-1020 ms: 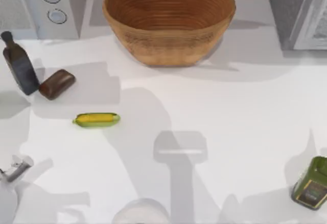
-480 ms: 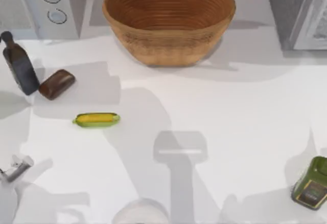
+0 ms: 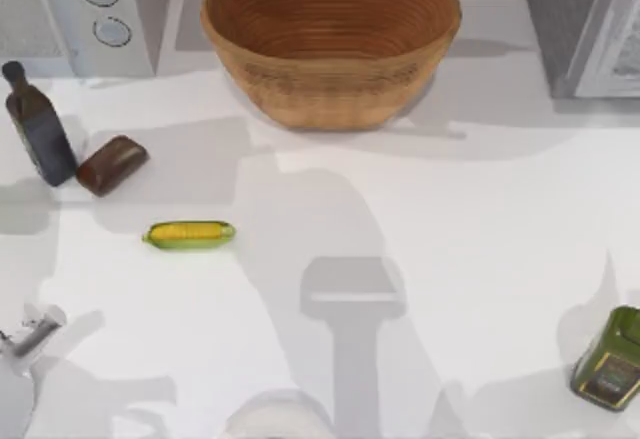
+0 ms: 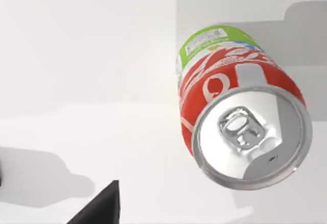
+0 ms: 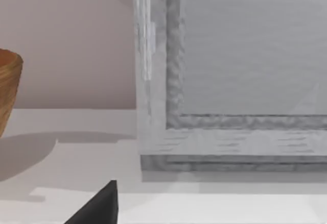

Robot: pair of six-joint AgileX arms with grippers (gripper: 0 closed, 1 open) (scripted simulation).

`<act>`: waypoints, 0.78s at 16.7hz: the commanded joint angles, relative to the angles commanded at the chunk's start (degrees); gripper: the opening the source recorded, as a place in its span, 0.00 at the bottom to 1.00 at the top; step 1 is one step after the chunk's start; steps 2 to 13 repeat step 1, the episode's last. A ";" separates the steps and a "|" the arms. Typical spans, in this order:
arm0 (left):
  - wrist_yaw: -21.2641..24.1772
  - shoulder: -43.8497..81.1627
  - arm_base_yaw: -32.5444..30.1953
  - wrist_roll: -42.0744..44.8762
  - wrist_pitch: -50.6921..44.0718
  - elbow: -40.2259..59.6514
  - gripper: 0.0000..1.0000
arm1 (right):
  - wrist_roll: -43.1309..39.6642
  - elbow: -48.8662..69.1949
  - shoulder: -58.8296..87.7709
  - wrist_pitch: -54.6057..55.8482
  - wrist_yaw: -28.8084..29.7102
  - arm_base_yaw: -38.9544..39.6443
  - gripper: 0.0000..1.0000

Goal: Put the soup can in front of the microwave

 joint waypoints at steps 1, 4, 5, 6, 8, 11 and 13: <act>0.01 -0.02 0.00 -0.01 -0.18 0.21 1.00 | 0.00 0.00 0.00 0.00 0.00 0.00 1.00; 0.01 -0.02 0.00 -0.01 -0.18 0.21 1.00 | 0.00 0.00 0.00 0.00 0.00 0.00 1.00; 0.01 -0.02 0.00 -0.01 -0.18 0.21 1.00 | 0.00 0.00 0.00 0.00 0.00 0.00 1.00; 0.01 -0.02 0.00 -0.01 -0.18 0.21 1.00 | 0.00 0.00 0.00 0.00 0.00 0.00 1.00; 0.01 -0.02 0.00 -0.01 -0.18 0.21 1.00 | 0.00 0.00 0.00 0.00 0.00 0.00 1.00; 0.01 -0.02 0.00 -0.01 -0.18 0.21 1.00 | 0.00 0.00 0.00 0.00 0.00 0.00 1.00; 0.01 -0.02 0.00 -0.01 -0.18 0.21 1.00 | 0.00 0.00 0.00 0.00 0.00 0.00 1.00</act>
